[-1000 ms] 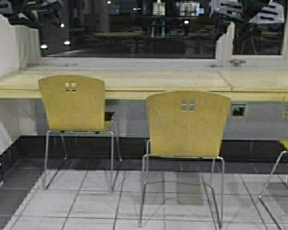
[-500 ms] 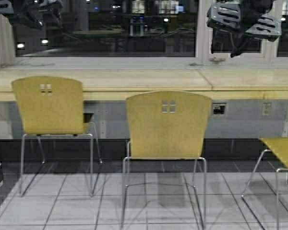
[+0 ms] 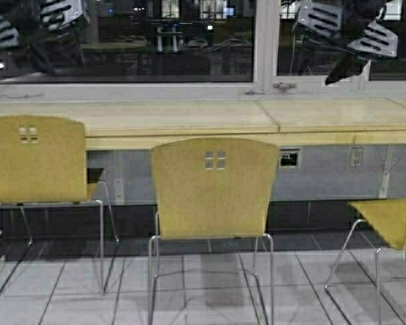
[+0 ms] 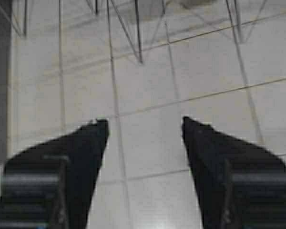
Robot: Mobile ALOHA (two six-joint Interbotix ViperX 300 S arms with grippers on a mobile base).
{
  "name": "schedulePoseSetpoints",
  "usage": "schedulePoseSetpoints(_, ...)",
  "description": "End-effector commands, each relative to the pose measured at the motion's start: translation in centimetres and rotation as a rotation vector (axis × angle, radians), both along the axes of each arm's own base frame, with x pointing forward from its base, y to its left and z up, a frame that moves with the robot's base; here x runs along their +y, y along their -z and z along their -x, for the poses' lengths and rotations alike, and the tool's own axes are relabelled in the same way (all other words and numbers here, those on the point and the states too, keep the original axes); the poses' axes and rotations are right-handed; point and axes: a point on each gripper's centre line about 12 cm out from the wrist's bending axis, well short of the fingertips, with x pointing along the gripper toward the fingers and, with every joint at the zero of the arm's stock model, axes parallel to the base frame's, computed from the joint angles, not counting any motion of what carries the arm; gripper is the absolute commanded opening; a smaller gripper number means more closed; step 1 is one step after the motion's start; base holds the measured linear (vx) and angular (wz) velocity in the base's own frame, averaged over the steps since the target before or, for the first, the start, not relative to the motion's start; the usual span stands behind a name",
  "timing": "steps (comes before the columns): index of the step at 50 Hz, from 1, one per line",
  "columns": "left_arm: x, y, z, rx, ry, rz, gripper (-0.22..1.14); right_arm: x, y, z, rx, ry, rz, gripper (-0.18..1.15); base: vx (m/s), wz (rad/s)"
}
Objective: Push the chairs under the table
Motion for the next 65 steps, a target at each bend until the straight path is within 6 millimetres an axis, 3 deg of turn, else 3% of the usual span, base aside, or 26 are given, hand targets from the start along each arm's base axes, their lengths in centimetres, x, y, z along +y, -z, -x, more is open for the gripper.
schedulePoseSetpoints(1,0.0,1.2,-0.7,0.066,-0.097,0.118,0.84,0.3,-0.9,-0.6,-0.013,0.043,-0.065,0.86,0.30,-0.02)
schedulePoseSetpoints(15,0.1,5.0,-2.5,0.175,-0.327,0.322,0.84,0.6,0.2,-1.6,0.046,0.139,-0.178,0.86,0.29,-0.02)
schedulePoseSetpoints(21,-0.1,6.3,-4.0,0.224,-0.453,0.439,0.84,1.1,0.6,-3.1,0.068,0.187,-0.237,0.86,0.28,-0.02)
schedulePoseSetpoints(30,-1.1,7.7,-6.3,0.266,-0.483,0.465,0.84,1.9,1.5,-5.0,0.105,0.232,-0.296,0.86,0.29,-0.04)
schedulePoseSetpoints(45,-1.4,9.2,-6.8,0.318,-0.590,0.556,0.84,3.8,2.5,-6.2,0.211,0.321,-0.443,0.86,0.29,-0.05)
schedulePoseSetpoints(53,-2.3,9.8,-6.7,0.349,-0.618,0.591,0.84,3.6,3.2,-6.3,0.253,0.387,-0.510,0.86,0.27,-0.02)
schedulePoseSetpoints(65,-2.7,11.3,-7.6,0.388,-0.691,0.639,0.84,3.6,6.9,-7.1,0.343,0.479,-0.551,0.86,0.25,0.05)
